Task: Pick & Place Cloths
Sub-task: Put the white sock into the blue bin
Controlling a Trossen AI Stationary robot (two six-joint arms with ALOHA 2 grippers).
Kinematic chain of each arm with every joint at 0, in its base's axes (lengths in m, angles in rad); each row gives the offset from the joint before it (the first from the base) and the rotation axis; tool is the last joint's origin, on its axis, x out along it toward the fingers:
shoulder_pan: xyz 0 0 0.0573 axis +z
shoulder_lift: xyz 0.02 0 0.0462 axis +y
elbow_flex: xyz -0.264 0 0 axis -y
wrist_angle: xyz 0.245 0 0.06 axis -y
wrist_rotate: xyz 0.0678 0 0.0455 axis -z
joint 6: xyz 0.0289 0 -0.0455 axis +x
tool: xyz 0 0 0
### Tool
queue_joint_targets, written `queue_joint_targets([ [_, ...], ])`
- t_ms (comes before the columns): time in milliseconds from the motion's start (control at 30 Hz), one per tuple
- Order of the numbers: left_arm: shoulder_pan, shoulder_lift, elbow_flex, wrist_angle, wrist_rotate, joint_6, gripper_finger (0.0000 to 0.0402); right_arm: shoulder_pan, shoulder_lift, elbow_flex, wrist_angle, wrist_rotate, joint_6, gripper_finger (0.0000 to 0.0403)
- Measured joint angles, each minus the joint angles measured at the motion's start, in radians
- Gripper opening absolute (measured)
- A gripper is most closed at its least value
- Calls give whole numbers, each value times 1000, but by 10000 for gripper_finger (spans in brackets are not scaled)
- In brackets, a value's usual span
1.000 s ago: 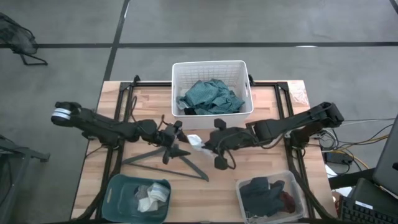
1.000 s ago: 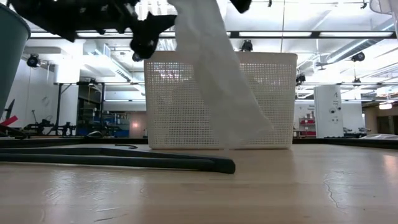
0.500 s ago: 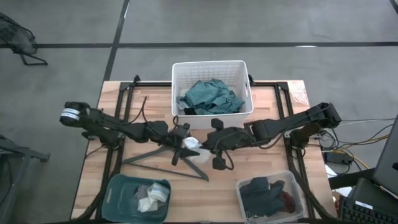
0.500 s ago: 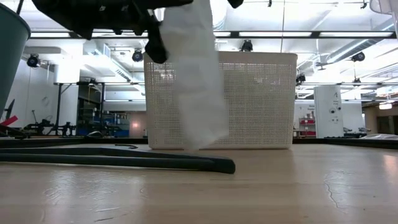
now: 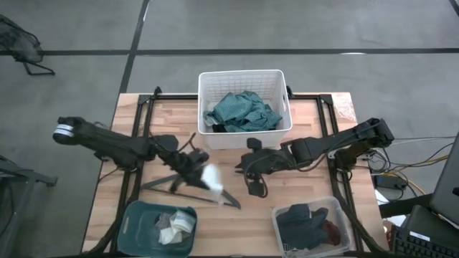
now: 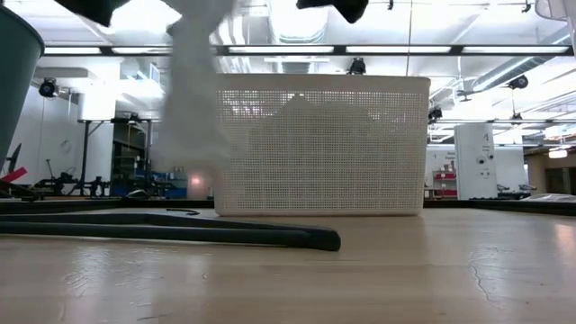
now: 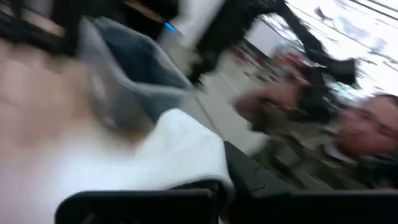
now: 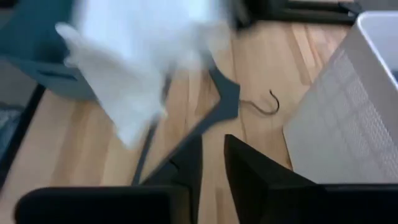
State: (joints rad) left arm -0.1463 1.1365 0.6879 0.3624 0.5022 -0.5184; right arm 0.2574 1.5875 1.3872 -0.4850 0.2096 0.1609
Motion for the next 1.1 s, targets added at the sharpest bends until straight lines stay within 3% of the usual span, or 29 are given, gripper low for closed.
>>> queue_joint_targets([
  [167, -58, -177, 70, -350, 148, -23, 6, 0, 0, -18, -56, 1, -3, 105],
  [367, -133, -318, 201, -620, 195, -162, 9, -2, -1, -61, -58, 59, 2, 145],
  [533, -204, -366, 222, -773, 72, -245, 7, -3, -1, -94, -59, 125, 31, 169],
  [800, -358, -319, 94, -700, -115, -349, 18, -3, -1, -100, -58, 130, 32, 195],
  [1100, -531, -199, -166, -293, -294, -646, 34, -2, -1, -100, -58, 131, 45, 194],
])
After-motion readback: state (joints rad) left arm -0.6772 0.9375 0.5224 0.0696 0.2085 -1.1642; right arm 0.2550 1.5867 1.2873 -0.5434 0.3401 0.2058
